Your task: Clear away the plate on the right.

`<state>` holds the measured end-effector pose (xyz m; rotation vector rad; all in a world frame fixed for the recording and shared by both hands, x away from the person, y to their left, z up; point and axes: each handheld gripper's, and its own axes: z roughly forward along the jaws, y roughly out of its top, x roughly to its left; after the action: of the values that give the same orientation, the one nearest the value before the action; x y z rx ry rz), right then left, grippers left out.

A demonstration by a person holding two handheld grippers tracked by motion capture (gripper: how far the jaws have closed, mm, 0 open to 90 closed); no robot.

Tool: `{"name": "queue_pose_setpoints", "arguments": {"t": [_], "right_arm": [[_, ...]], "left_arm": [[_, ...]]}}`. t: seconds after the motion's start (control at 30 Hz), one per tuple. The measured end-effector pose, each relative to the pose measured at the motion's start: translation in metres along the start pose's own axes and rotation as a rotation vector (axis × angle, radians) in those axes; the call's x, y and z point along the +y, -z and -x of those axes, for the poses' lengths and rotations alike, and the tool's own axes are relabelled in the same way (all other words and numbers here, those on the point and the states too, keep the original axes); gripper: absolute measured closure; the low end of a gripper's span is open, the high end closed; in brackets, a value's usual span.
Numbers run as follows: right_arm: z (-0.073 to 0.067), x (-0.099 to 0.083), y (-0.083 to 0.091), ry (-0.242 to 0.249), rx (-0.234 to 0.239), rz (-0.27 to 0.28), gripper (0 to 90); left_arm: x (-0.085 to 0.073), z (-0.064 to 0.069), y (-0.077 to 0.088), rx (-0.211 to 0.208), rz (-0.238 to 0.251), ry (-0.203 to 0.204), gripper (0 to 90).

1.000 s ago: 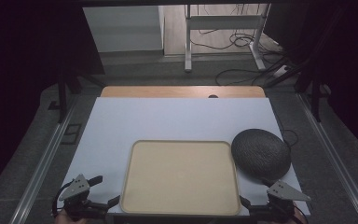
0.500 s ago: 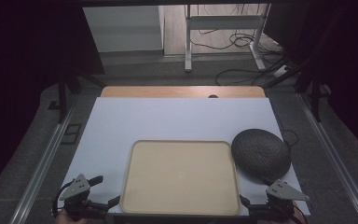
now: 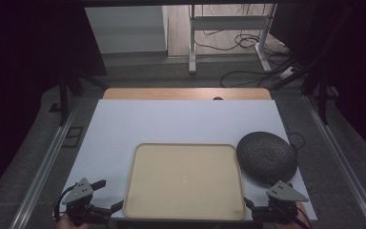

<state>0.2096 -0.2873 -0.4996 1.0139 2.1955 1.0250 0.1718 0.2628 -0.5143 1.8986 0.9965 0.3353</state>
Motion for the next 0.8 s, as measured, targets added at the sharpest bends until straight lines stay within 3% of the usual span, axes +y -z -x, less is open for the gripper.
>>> {"name": "queue_pose_setpoints", "arguments": {"t": [0.43, 0.63, 0.8], "right_arm": [[0.007, 0.002, -0.006, -0.022, -0.086, -0.03, 0.0], [0.006, 0.004, -0.008, 0.015, -0.097, -0.096, 0.0], [0.004, 0.008, -0.012, 0.099, -0.166, -0.147, 1.6]], "left_arm": [[0.0, 0.0, 0.0, -0.005, -0.002, 0.0, 0.0], [0.0, 0.0, -0.001, -0.007, -0.004, 0.0, 0.0], [0.0, 0.0, -0.001, -0.008, -0.006, -0.001, 0.0]]}}
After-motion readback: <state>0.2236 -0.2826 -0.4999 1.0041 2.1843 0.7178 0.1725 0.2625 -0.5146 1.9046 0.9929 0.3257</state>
